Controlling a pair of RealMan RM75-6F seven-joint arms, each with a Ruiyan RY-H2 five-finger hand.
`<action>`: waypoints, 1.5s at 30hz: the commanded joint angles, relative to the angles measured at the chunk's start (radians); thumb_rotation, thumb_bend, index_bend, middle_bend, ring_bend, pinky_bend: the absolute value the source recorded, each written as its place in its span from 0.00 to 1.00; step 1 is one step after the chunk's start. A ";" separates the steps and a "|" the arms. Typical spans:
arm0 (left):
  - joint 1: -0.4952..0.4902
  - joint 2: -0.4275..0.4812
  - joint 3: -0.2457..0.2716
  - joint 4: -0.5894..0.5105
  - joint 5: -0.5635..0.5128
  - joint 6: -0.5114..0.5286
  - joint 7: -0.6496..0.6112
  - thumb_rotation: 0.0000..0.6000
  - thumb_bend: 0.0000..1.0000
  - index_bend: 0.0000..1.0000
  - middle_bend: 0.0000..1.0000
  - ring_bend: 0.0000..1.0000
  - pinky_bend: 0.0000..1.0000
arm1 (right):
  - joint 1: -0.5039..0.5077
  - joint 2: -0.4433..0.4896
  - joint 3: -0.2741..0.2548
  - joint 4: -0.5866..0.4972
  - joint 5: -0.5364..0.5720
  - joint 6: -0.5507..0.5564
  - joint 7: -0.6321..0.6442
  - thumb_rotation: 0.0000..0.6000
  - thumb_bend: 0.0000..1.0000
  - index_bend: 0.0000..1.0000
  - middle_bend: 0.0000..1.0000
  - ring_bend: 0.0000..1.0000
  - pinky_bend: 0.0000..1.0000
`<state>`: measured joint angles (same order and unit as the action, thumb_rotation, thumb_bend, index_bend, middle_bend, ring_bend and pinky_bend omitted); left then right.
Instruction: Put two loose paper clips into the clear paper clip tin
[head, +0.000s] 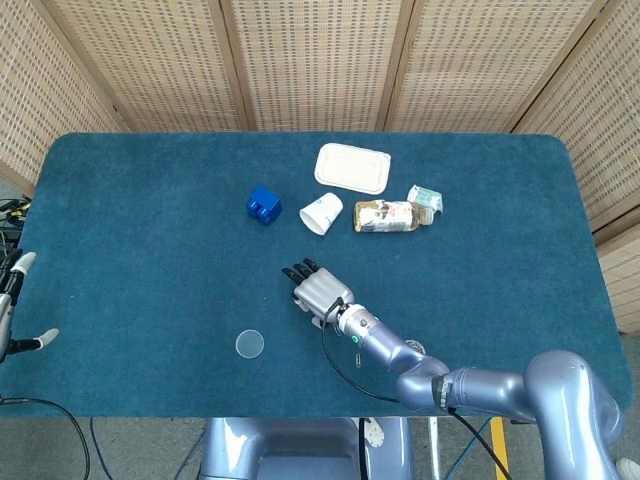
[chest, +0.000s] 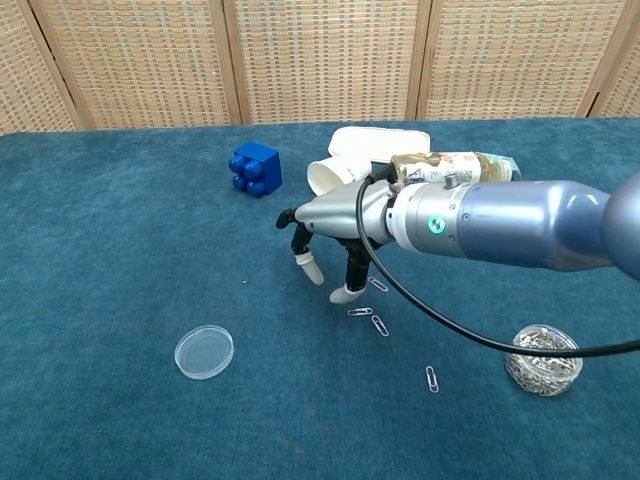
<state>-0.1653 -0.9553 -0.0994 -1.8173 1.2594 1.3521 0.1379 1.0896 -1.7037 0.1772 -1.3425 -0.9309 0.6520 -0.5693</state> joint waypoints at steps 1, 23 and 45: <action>0.000 0.000 -0.001 0.000 -0.002 0.000 -0.001 1.00 0.00 0.00 0.00 0.00 0.00 | 0.016 -0.012 -0.017 0.007 0.027 0.003 -0.025 1.00 0.29 0.52 0.02 0.00 0.00; -0.008 -0.011 0.003 0.005 -0.009 -0.008 0.021 1.00 0.00 0.00 0.00 0.00 0.00 | 0.008 -0.006 -0.090 0.034 0.046 0.021 0.009 1.00 0.29 0.52 0.02 0.00 0.00; -0.010 -0.014 0.005 0.005 -0.007 -0.009 0.025 1.00 0.00 0.00 0.00 0.00 0.00 | -0.013 -0.004 -0.129 0.052 0.007 0.013 0.049 1.00 0.30 0.52 0.02 0.00 0.00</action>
<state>-0.1758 -0.9689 -0.0949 -1.8124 1.2520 1.3436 0.1628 1.0769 -1.7072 0.0486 -1.2907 -0.9238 0.6656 -0.5210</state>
